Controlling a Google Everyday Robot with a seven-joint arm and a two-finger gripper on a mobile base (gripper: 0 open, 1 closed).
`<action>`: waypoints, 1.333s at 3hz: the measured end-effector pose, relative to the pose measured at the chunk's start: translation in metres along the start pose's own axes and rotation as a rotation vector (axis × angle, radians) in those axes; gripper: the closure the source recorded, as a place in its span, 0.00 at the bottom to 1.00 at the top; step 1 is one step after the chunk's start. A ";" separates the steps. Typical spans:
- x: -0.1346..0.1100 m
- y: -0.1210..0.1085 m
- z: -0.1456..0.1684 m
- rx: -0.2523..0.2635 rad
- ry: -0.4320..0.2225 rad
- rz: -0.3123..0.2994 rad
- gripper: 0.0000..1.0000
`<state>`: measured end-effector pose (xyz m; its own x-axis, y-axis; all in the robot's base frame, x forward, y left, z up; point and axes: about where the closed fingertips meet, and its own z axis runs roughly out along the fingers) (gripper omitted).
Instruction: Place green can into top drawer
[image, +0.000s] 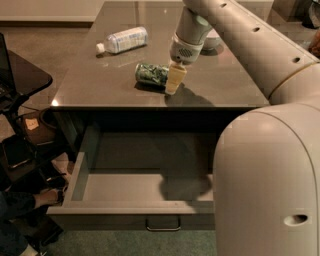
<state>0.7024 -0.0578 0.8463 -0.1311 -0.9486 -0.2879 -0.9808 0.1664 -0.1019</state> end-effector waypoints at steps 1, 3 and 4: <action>0.000 0.000 0.000 0.000 0.000 0.000 0.65; 0.004 0.002 -0.002 0.007 0.005 0.006 1.00; 0.014 0.008 -0.019 0.046 -0.010 0.013 1.00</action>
Offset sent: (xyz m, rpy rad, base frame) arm 0.0000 0.0000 0.0000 0.0000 0.0000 0.0000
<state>0.6903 -0.0745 0.8592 -0.1422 -0.9435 -0.2992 -0.9712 0.1914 -0.1418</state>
